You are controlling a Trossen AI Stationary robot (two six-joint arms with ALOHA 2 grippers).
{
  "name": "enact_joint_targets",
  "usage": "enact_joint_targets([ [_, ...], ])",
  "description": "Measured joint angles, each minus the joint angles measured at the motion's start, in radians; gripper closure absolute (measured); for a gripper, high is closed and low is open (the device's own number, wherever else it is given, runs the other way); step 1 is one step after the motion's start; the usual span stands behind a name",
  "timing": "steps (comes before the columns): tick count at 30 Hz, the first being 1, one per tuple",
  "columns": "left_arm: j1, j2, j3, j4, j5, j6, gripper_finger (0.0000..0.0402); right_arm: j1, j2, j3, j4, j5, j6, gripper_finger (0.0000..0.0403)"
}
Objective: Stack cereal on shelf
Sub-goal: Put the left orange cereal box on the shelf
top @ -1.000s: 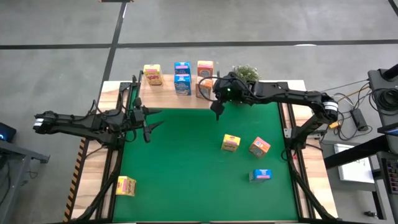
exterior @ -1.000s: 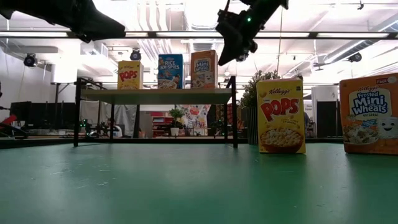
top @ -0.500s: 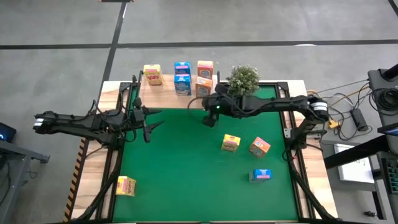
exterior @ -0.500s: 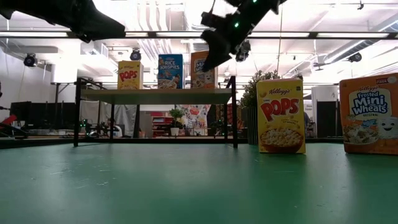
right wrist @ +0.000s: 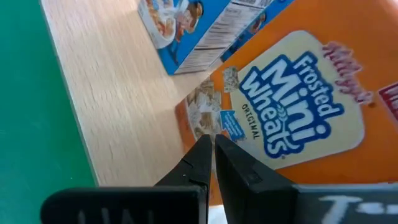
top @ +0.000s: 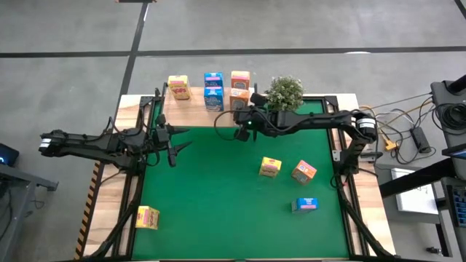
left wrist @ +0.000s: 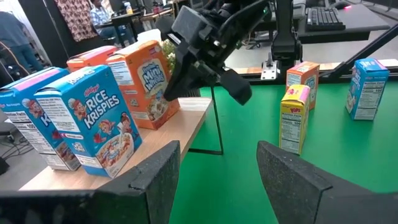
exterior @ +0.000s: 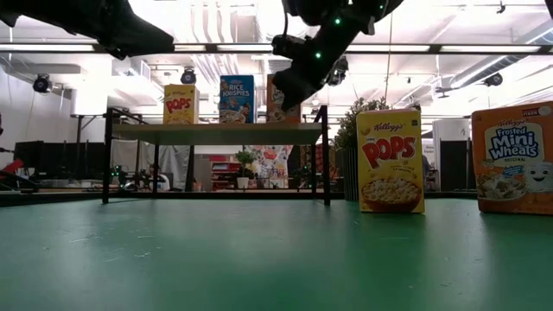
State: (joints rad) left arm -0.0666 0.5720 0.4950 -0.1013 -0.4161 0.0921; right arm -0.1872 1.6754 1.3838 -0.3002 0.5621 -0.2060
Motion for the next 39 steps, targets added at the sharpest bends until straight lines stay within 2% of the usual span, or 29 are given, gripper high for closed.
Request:
enact_joint_targets([
  [16, 0.0, 0.0, 0.0, 0.0, 0.0, 0.002, 0.0205, -0.058, -0.01, 0.001, 0.0, -0.022, -0.068, 0.039],
  [22, 0.0, 0.0, 0.0, 0.0, 0.0, 0.003, 0.0205, -0.063, -0.01, 0.001, 0.029, -0.093, -0.057, 0.039],
  [30, 0.0, 0.0, 0.0, 0.0, 0.0, 0.003, 0.0205, -0.064, -0.01, 0.001, 0.11, -0.098, -0.067, 0.039],
  [39, 0.0, 0.0, 0.0, 0.0, 0.0, 0.003, 0.0205, -0.087, -0.01, 0.0, 0.124, -0.098, -0.066, 0.039],
])
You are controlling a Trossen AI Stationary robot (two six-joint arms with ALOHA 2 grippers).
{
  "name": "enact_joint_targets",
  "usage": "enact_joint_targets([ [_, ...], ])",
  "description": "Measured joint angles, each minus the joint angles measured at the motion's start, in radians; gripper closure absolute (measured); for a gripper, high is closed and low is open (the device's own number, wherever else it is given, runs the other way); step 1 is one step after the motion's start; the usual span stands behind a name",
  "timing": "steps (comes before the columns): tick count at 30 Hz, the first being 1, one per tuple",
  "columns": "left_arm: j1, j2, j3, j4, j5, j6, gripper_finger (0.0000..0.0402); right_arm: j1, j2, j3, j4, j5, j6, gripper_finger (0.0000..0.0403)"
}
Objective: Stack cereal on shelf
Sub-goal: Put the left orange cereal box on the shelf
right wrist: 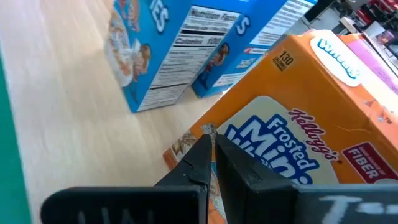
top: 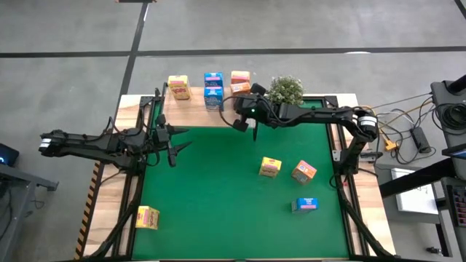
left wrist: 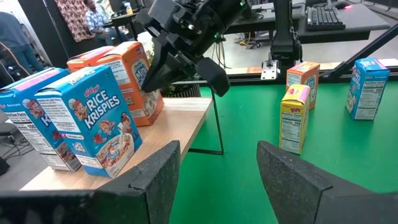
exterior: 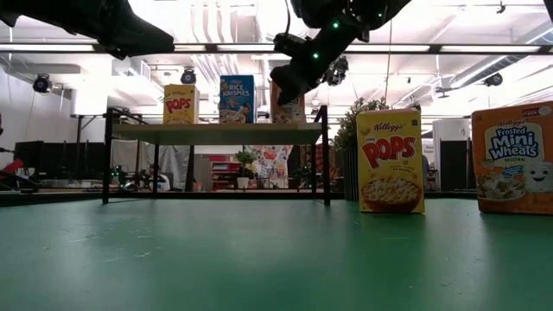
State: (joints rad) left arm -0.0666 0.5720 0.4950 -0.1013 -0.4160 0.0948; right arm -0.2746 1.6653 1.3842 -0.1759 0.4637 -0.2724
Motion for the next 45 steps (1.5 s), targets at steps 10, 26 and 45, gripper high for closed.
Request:
enact_joint_targets([
  [10, 0.0, 0.0, 0.0, 0.0, 0.0, -0.003, 0.0205, -0.014, 0.0, -0.001, 0.028, -0.03, 0.011, 0.039],
  [26, 0.0, 0.0, 0.0, 0.001, 0.0, -0.011, 0.0205, 0.036, -0.07, -0.001, -0.017, -0.055, 0.034, 0.039],
  [45, 0.0, 0.0, 0.0, 0.012, 0.0, -0.019, 0.0205, -0.161, -0.275, -0.02, -0.217, -0.262, 0.213, 0.0391],
])
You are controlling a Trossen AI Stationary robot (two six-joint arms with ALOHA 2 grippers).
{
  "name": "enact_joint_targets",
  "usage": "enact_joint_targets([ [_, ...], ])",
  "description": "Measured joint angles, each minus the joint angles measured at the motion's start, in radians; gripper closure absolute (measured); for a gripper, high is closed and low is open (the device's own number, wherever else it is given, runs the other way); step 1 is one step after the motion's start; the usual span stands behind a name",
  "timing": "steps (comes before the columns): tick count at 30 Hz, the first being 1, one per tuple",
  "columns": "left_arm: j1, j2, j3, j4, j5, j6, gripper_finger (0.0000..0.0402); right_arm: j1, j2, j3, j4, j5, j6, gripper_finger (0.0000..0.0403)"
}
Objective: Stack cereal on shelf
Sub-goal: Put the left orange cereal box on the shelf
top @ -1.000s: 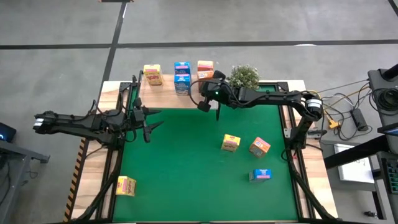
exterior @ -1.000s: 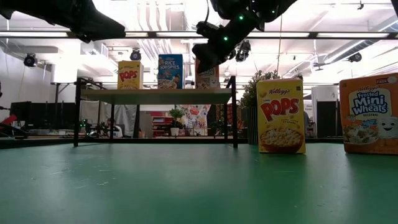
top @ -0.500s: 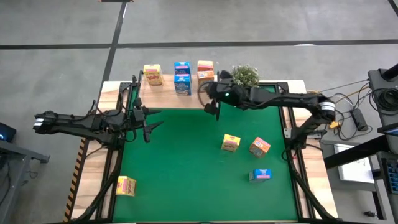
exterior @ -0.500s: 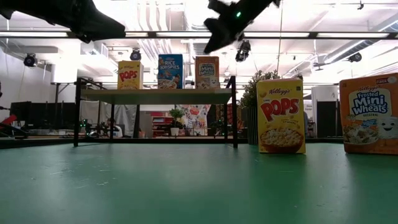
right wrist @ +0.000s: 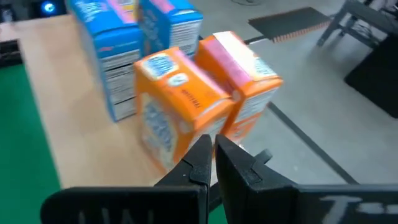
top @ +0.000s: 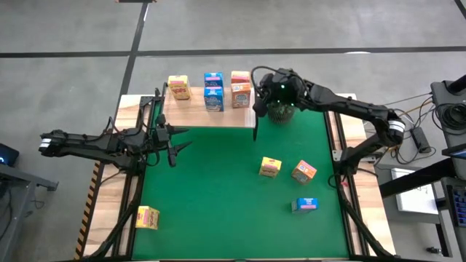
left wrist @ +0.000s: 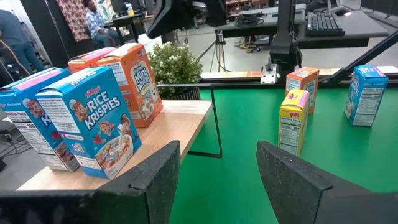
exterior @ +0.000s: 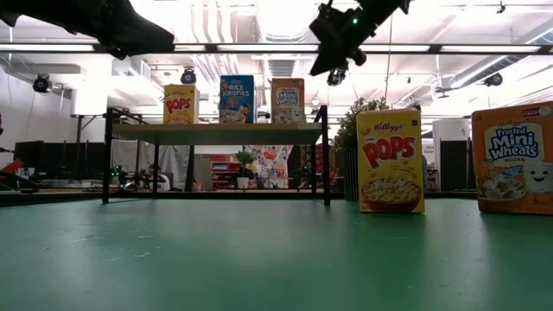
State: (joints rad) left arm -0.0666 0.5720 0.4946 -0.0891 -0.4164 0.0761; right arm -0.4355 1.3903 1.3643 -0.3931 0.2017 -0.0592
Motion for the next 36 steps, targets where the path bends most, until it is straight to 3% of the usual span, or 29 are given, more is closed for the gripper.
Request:
enact_joint_targets([
  [11, 0.0, 0.0, 0.0, 0.0, 0.0, 0.0, 0.0205, -0.017, 0.08, 0.0, 0.046, -0.006, 0.008, 0.039],
  [22, 0.0, 0.0, 0.0, -0.001, 0.0, 0.0, 0.0205, -0.008, 0.077, 0.0, 0.045, -0.034, 0.021, 0.039],
  [33, 0.0, 0.0, 0.0, -0.001, 0.0, 0.0, 0.0205, 0.019, 0.037, -0.016, -0.063, -0.058, 0.078, 0.039],
  [36, 0.0, 0.0, 0.0, -0.001, 0.0, 0.0, 0.0205, 0.029, 0.042, -0.042, -0.024, -0.12, 0.069, 0.039],
])
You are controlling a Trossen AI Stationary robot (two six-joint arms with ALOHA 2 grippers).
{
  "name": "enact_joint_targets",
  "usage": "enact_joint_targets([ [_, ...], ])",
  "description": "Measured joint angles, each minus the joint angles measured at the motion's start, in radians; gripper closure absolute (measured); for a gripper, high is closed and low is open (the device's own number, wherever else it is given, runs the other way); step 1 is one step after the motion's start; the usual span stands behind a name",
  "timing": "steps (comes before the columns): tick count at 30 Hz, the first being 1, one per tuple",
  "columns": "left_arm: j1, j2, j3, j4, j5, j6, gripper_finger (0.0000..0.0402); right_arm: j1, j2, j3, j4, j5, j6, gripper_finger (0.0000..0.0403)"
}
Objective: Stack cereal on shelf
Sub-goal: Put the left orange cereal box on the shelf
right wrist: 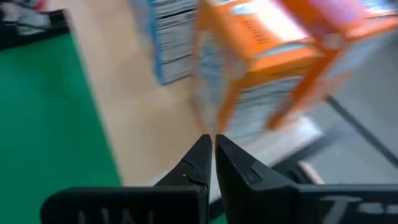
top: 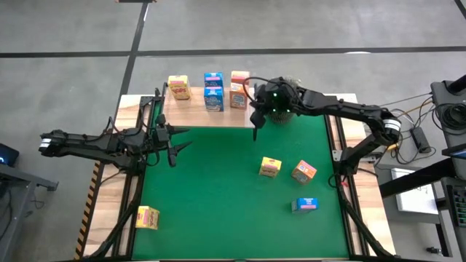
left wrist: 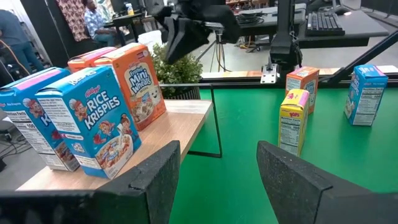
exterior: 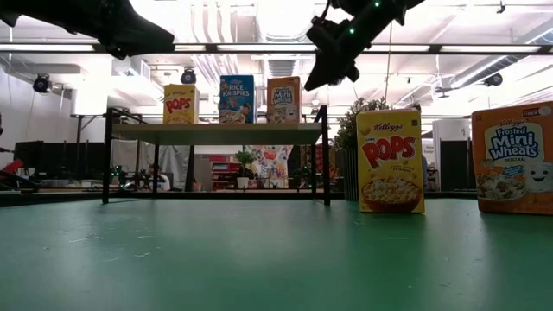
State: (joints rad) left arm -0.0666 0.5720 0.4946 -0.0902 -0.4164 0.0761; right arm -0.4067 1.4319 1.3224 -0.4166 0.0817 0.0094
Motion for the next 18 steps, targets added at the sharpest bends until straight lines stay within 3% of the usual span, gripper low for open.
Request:
enact_joint_targets([
  [5, 0.0, 0.0, 0.0, 0.0, 0.0, -0.008, 0.0205, 0.003, 0.008, -0.017, 0.098, -0.046, -0.02, 0.039],
  [18, 0.0, 0.0, 0.0, 0.0, 0.0, -0.017, 0.0205, -0.001, 0.011, -0.018, 0.153, 0.01, -0.048, 0.039],
])
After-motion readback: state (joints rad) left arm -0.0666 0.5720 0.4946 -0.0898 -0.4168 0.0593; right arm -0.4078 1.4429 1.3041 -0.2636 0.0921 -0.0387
